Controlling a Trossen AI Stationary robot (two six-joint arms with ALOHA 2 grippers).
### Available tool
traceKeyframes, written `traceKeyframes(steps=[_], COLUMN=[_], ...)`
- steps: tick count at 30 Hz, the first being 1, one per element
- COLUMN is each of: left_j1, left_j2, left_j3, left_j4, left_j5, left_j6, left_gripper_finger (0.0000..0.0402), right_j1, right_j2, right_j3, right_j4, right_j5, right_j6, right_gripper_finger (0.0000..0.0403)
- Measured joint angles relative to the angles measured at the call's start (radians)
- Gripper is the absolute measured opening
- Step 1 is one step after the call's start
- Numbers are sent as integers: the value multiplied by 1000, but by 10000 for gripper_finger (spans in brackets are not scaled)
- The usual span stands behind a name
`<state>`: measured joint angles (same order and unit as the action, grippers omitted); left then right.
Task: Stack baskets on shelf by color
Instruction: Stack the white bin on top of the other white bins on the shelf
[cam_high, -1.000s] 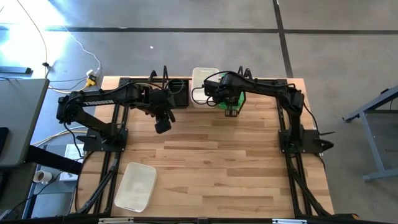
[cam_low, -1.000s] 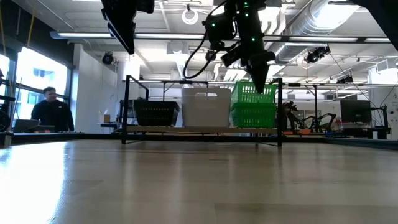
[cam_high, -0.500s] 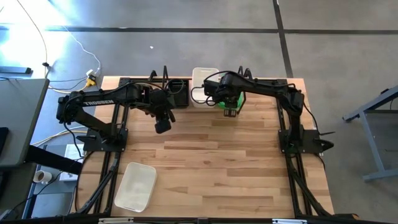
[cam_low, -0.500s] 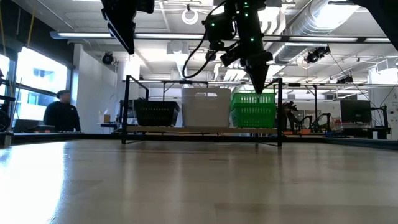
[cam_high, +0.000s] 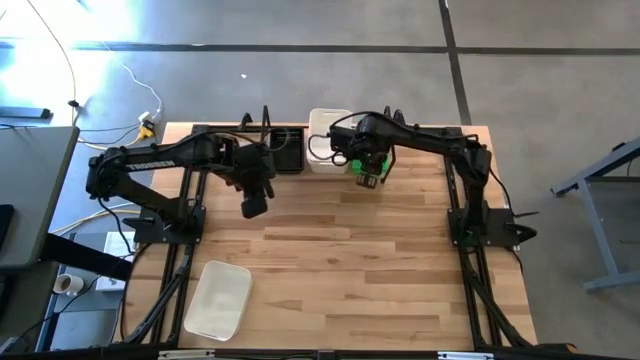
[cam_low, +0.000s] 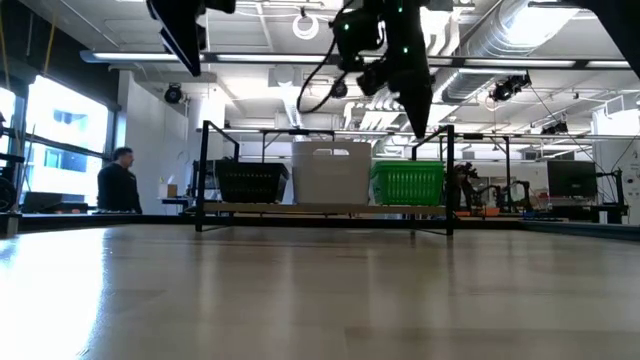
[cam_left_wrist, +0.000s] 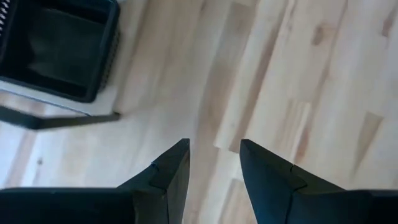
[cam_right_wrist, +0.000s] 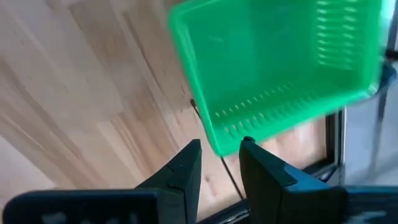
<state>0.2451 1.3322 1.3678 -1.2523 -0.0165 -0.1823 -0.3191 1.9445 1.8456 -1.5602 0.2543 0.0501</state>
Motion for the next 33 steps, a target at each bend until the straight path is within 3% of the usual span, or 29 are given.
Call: traceKeyframes(steps=[8,16,26,30,33], left_j1=[-101,-327,-636,-748,-838], left_j2=[-87,-122,-120,-120,-117], left_j3=[0,0,0,0,0], left_j4=[-46,-94,-94,-89,-83], left_j5=[8,43,63,114,87], left_j6=[-86,-229,-510,-653,-719], left_gripper_finger=[131,131,133,146,161], right_j1=[34,104,248,301,336], right_j2=[-122,-190,-215,-215,-215], right_j3=[49,49,49,49,49], right_j4=[4,-10,-11,-11,-11], right_j5=[-15,-21,-22,-26,-26], right_j6=[198,355,395,395,396], right_gripper_finger=[94,94,94,94,94])
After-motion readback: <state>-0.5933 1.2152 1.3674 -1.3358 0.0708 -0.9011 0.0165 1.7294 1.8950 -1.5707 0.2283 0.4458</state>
